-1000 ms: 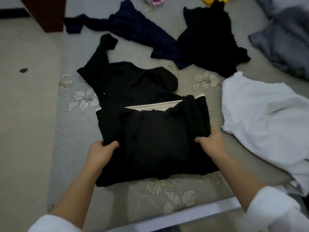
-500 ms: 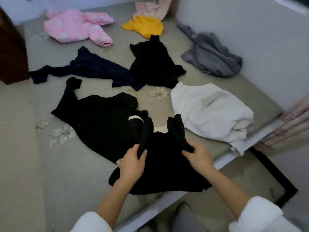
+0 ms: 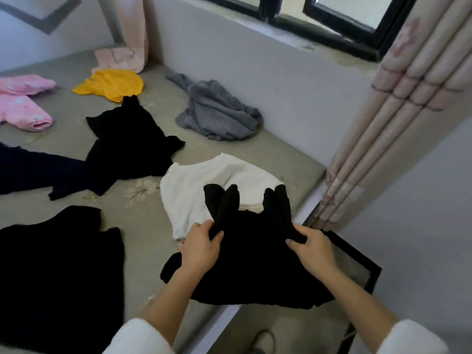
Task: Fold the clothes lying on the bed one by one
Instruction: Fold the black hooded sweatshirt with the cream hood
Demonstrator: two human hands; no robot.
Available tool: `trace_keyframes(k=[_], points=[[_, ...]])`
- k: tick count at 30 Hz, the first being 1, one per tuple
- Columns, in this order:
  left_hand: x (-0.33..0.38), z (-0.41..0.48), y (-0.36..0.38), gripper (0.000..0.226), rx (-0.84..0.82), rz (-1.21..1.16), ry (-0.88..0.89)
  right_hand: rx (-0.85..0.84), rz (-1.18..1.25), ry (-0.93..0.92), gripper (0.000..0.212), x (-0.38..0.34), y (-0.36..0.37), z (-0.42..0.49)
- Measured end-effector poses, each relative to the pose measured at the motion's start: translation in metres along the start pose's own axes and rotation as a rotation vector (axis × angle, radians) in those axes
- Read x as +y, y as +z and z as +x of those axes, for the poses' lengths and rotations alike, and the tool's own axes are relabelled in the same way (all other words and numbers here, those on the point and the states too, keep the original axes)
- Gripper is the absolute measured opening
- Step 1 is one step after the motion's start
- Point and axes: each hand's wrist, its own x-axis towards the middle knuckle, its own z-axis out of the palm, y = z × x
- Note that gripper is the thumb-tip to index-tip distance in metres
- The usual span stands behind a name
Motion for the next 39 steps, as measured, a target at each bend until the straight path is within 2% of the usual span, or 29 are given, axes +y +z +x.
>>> trace_keyframes(k=[7, 13, 18, 21, 26, 31, 35, 39], points=[[0.117, 0.069, 0.057, 0.014, -0.048, 0.006, 0.074, 0.158, 0.083, 0.042, 0.041, 0.058, -0.098, 0.064], [0.179, 0.152, 0.072, 0.012, -0.017, -0.011, 0.123, 0.227, 0.219, 0.038, 0.039, 0.066, -0.121, 0.137], [0.217, 0.254, 0.072, 0.017, -0.003, -0.021, 0.174, 0.274, 0.245, 0.023, 0.040, 0.053, -0.129, 0.226], [0.226, 0.317, 0.074, 0.008, -0.022, -0.077, 0.210, 0.303, 0.233, 0.008, 0.039, 0.042, -0.127, 0.271], [0.236, 0.417, 0.092, 0.013, 0.001, -0.049, 0.198, 0.359, 0.188, 0.051, 0.039, 0.031, -0.112, 0.343], [0.240, 0.486, 0.109, 0.020, 0.023, -0.002, 0.180, 0.427, 0.233, 0.177, 0.040, 0.059, -0.088, 0.389], [0.211, 0.540, 0.137, 0.028, -0.100, -0.078, 0.141, 0.368, 0.222, 0.322, 0.041, 0.104, -0.068, 0.418], [0.164, 0.575, 0.179, 0.057, -0.261, 0.227, -0.021, 0.252, 0.211, 0.531, 0.047, 0.153, -0.041, 0.439]])
